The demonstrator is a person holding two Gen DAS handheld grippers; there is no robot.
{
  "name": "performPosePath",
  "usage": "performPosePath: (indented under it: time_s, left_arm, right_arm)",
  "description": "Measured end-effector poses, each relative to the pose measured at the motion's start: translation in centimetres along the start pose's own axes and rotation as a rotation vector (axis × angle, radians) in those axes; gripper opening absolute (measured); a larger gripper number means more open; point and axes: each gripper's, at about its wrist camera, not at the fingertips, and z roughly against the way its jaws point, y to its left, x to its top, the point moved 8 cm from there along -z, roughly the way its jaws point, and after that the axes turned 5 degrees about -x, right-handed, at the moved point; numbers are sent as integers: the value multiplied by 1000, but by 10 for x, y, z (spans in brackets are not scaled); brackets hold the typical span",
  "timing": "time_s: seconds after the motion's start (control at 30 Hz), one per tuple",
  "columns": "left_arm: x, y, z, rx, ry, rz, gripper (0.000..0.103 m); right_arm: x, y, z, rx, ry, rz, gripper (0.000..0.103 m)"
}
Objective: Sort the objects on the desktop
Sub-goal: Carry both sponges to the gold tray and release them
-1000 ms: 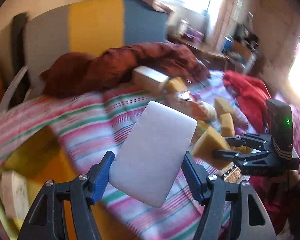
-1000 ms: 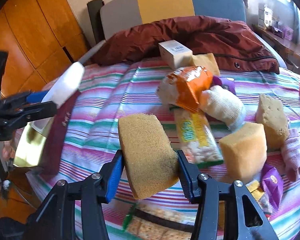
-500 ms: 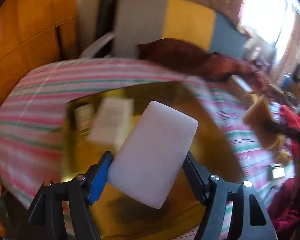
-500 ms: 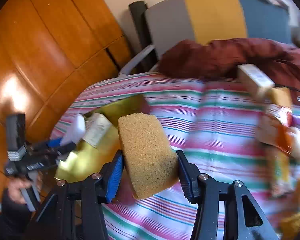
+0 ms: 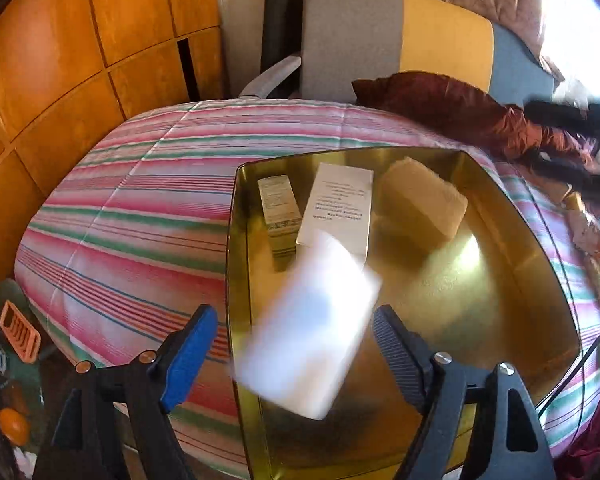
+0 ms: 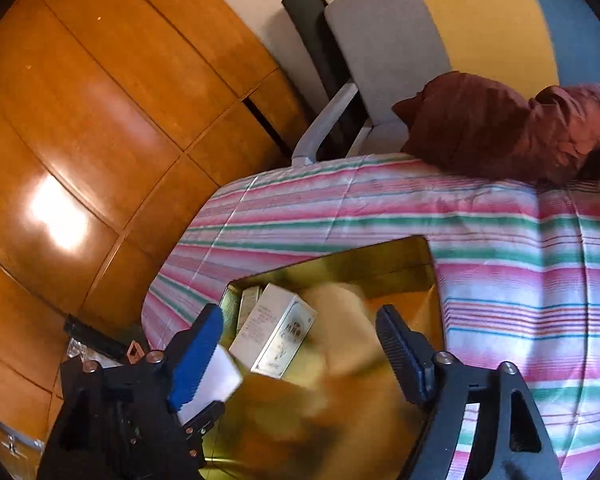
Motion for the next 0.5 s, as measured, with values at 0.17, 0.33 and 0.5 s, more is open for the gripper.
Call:
performPosePath:
  time_s: [0.17, 0.33, 0.5]
  left_arm:
    - [-4, 2, 4, 1, -13, 28, 85]
    - [-3, -8, 13, -5, -34, 7, 85]
    - [2, -30, 27, -45, -64, -33, 85]
  right_arm:
    - [-24, -7, 2, -38, 40, 33, 84]
    - [-44, -21, 13, -73, 39, 41, 88]
    - [-58, -26, 32, -140, 1, 111, 88]
